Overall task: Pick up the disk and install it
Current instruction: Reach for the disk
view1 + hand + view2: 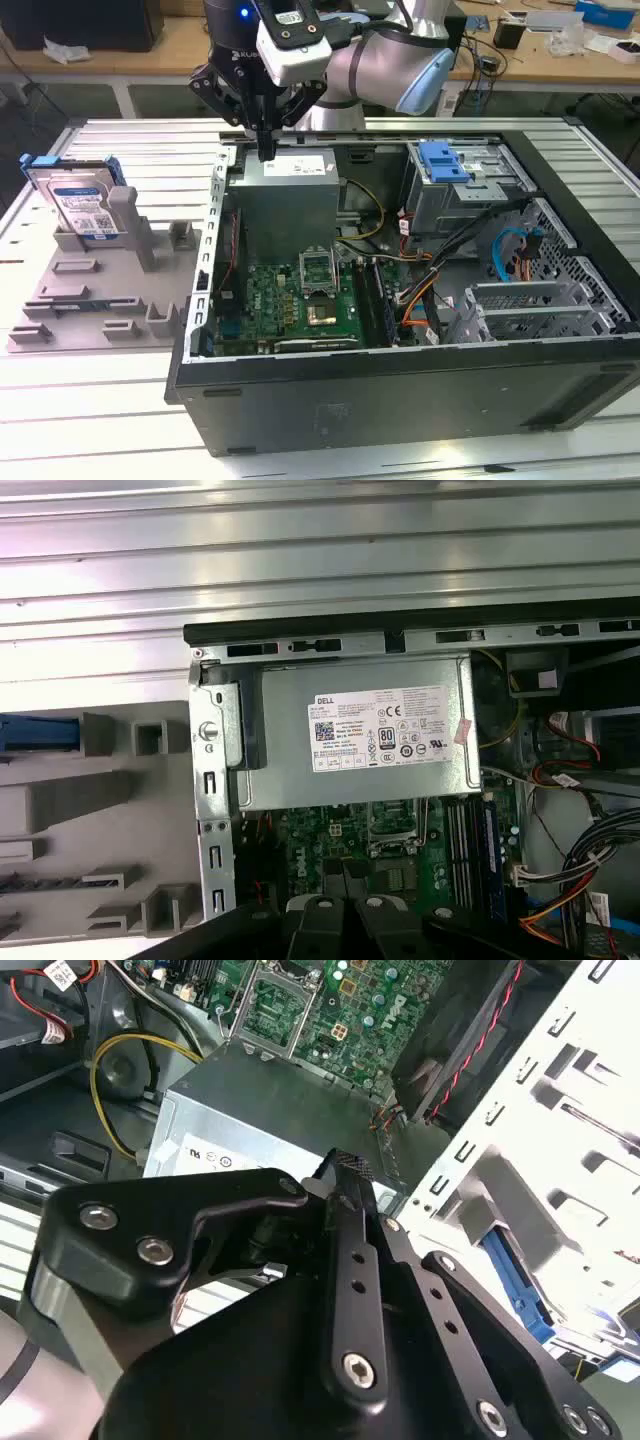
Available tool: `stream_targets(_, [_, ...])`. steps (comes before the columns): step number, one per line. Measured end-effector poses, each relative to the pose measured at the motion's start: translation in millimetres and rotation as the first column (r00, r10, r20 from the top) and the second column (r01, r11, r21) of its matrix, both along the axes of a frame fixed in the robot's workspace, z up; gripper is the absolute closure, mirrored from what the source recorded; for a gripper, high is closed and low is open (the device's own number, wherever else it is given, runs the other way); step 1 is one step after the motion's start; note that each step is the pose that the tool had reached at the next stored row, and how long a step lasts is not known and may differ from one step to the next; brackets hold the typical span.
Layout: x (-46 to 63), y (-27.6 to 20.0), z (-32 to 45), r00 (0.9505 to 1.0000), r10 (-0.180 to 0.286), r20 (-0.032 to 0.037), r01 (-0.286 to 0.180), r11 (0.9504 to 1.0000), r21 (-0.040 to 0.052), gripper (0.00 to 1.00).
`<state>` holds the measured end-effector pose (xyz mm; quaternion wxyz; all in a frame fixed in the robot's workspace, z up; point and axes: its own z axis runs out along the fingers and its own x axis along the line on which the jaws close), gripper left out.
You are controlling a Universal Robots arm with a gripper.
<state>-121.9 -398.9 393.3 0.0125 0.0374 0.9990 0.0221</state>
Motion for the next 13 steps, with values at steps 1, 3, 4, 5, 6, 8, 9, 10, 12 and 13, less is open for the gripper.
stream_targets(1, [0.0,0.0,0.0,1.0000,0.000,0.0001,0.000,1.0000,0.0001,0.89])
stream_targets(3, [0.0,0.0,0.0,1.0000,0.000,0.0000,0.000,1.0000,0.0000,0.89])
stream_targets(4, [0.0,0.0,0.0,1.0000,0.000,0.0001,0.000,1.0000,0.0001,0.89])
stream_targets(5, [0.0,0.0,0.0,1.0000,0.000,0.0000,0.000,1.0000,0.0000,0.89])
stream_targets(6, [0.0,0.0,0.0,1.0000,0.000,0.0000,0.000,1.0000,0.0000,0.89])
stream_targets(8, [0.0,0.0,0.0,1.0000,0.000,0.0000,0.000,1.0000,0.0000,0.89])
stream_targets(9, [0.0,0.0,0.0,1.0000,0.000,0.0000,0.000,1.0000,0.0001,0.89])
stream_targets(10, [0.0,0.0,0.0,1.0000,0.000,0.0000,0.000,1.0000,0.0000,0.89])
stream_targets(12, [0.0,0.0,0.0,1.0000,0.000,0.0001,0.000,1.0000,0.0000,0.89])
stream_targets(13, [0.0,0.0,-0.3,1.0000,0.000,0.0000,0.000,1.0000,0.0000,0.89])
